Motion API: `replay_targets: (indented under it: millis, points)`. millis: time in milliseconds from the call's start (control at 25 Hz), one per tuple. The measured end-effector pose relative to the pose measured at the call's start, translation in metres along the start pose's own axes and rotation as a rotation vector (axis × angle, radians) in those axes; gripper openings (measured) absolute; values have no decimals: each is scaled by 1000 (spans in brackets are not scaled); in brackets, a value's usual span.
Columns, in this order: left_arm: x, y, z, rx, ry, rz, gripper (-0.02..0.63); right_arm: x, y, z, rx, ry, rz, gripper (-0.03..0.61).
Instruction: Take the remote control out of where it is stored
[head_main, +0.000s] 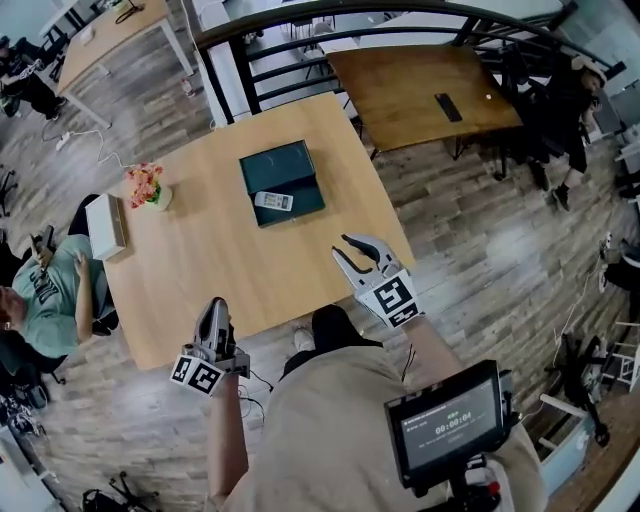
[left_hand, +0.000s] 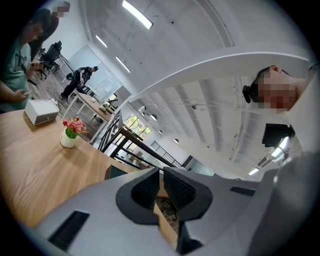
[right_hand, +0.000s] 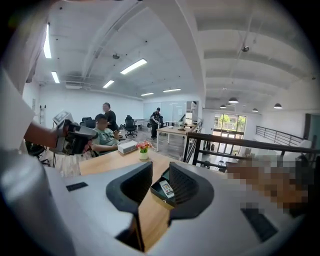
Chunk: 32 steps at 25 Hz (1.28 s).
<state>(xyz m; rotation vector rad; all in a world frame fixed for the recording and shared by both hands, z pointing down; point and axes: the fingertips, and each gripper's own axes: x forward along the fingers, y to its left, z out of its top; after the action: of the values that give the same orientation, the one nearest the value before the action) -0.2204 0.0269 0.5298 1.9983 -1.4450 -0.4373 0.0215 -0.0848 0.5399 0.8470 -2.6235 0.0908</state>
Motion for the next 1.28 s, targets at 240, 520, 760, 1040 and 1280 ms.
replay_targets:
  millis: [240, 520, 760, 1040, 1280]
  points:
    - [51, 15, 3, 23, 32, 64, 8, 74, -37, -29, -55, 106, 90, 91]
    - [88, 21, 6, 49, 45, 118, 8, 144, -62, -63, -87, 219, 185, 103]
    - [100, 39, -8, 43, 91, 183, 8, 199, -66, -91, -108, 275, 299, 178]
    - [112, 57, -11, 19, 81, 243, 8, 261, -54, -148, -121, 423, 413, 222]
    - [115, 70, -13, -2, 87, 251, 8, 300, -48, -197, -164, 556, 421, 222]
